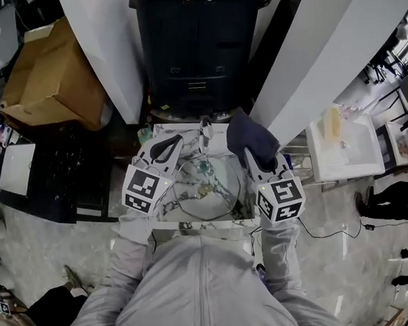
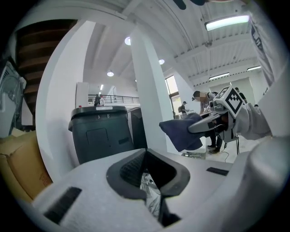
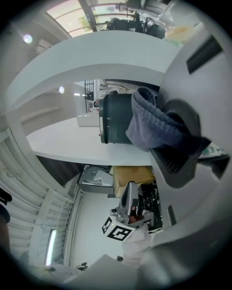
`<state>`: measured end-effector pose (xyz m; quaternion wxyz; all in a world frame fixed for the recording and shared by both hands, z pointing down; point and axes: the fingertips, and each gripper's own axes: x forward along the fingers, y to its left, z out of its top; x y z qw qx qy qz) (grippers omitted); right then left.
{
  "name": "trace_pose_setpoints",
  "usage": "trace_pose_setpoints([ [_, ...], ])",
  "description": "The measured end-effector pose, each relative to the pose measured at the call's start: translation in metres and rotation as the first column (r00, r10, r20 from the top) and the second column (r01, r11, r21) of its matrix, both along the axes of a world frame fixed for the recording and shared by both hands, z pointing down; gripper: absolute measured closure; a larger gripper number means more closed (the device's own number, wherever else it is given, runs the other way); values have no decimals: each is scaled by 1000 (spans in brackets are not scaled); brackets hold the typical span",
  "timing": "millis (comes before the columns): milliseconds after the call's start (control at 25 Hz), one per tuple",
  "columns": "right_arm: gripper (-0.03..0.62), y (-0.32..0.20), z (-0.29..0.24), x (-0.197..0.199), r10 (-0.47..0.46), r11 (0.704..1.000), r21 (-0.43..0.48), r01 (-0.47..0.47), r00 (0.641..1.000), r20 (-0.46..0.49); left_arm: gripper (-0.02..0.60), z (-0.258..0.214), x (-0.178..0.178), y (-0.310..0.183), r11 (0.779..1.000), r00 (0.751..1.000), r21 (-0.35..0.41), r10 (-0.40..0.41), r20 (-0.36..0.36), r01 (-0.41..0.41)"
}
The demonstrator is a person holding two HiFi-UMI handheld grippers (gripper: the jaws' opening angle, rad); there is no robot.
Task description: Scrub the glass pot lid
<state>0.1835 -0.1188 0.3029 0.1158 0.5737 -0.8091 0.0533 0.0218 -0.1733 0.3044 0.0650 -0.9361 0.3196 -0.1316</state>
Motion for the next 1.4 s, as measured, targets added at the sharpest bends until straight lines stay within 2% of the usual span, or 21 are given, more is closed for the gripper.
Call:
trace_pose_setpoints([
  [280, 531, 7, -52, 13, -35, 992, 118, 42, 997, -64, 554, -58, 15, 6, 991, 1000, 135, 6, -28, -2],
  [600, 531, 20, -92, 19, -35, 978, 200, 55, 994, -103, 554, -107, 26, 25, 966, 999, 259, 22, -36, -12],
  [880, 531, 27, -94, 14, -58, 977, 199, 81, 991, -121, 554, -113, 36, 39, 959, 998, 279, 61, -30, -51],
  [1400, 531, 30, -92, 9, -63, 978, 193, 84, 992, -112, 554, -110, 30, 41, 964, 998, 264, 55, -42, -42],
])
